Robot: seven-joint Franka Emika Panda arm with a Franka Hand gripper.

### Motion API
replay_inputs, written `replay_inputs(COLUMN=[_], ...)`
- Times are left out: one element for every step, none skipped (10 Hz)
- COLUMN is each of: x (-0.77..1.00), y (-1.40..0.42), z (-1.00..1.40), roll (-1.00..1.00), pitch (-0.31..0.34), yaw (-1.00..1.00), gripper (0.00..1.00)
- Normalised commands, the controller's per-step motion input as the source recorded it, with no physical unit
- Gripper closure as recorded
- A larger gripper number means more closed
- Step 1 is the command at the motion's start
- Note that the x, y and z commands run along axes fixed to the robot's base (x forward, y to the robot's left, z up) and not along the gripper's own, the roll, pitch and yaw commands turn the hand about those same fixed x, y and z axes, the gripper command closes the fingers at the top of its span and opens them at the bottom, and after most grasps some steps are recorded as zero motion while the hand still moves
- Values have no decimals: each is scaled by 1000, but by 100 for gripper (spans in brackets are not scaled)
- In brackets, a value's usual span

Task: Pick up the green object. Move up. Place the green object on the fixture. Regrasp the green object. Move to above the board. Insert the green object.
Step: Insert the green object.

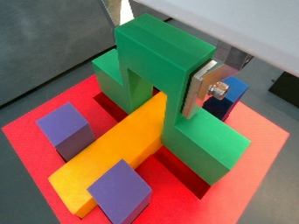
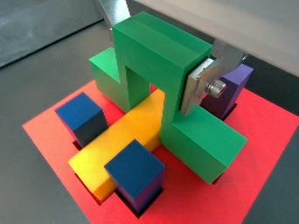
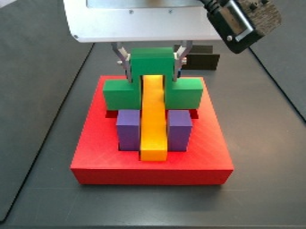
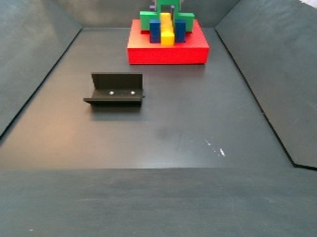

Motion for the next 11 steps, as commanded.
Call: replay_inputs(x=[20,0,0,0,0,0,0,0,0,0,-17], y=[0,0,-157,-194,-194,-114,11,69,77,43,0], z=[-29,-3,0,-6,-46,-46,-109,-157,-143,-157,-146], roll=[24,14,21,37,49,49,66,107,90,93,80], pitch=[24,19,4,0,0,0,0,16,19,26,10], yaw=[69,60,0,0,-40,-11,0,0,0,0,0], gripper=[100,100,100,100,100,100,100,100,100,100,100])
